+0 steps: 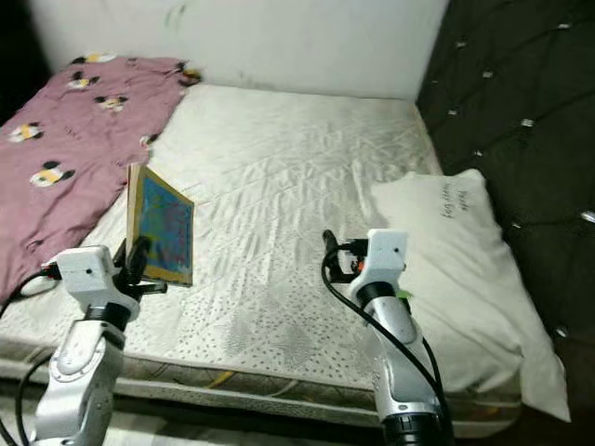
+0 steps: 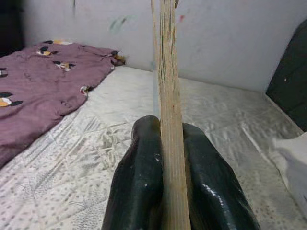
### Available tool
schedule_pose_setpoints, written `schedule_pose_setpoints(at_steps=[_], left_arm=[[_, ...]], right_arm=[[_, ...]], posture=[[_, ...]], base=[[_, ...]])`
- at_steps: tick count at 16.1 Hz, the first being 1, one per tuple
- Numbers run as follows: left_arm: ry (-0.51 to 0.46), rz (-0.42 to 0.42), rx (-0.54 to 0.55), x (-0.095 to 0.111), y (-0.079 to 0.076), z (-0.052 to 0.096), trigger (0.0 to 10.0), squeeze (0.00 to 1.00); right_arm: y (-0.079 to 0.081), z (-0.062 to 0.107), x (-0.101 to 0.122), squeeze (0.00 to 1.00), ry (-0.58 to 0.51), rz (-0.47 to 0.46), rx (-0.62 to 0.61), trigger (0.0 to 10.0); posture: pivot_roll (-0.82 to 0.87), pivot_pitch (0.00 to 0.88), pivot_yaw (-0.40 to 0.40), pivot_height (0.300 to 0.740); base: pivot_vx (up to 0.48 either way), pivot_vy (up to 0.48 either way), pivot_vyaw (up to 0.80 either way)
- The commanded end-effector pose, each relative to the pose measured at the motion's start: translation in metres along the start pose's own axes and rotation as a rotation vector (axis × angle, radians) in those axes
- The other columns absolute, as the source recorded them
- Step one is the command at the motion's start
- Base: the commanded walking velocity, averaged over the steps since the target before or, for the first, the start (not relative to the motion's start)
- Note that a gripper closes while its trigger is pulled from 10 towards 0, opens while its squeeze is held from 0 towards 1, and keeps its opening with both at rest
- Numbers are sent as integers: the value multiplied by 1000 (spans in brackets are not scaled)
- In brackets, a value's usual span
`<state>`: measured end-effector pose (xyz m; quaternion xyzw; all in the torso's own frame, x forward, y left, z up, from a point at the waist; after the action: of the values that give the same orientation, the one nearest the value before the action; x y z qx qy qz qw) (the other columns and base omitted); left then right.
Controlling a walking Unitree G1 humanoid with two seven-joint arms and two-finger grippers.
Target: Clean up the room
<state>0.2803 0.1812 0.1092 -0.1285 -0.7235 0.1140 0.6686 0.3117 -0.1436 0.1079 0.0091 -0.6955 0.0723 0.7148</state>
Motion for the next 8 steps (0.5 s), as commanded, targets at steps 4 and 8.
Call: schedule_pose_setpoints(at_steps=[4, 8], left_arm=[[-12, 79, -133, 10, -12, 8, 10000, 0], [15, 217, -174, 5, -17, 16, 10000, 0]], right_arm=[[-2, 4, 0, 0, -5, 31, 6, 10000], [-3, -2, 2, 0, -8, 15, -6, 10000]], posture=[[-23, 48, -20, 740], [-11, 59, -32, 740]], base=[[0, 0, 0], [0, 0, 0]])
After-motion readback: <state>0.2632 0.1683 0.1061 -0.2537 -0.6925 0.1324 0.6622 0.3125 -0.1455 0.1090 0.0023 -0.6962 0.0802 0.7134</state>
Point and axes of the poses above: a point about 5 cm out from each wrist's last joint towards the gripper, its own z axis pointing back from the gripper into the wrist, its own x axis along the axis of the wrist's last joint, y = z × x, the point moved 1 cm from there along -z, pointing out of the wrist towards the gripper, and after that the axes turned 12 degrees about z, right-handed, at the moved point
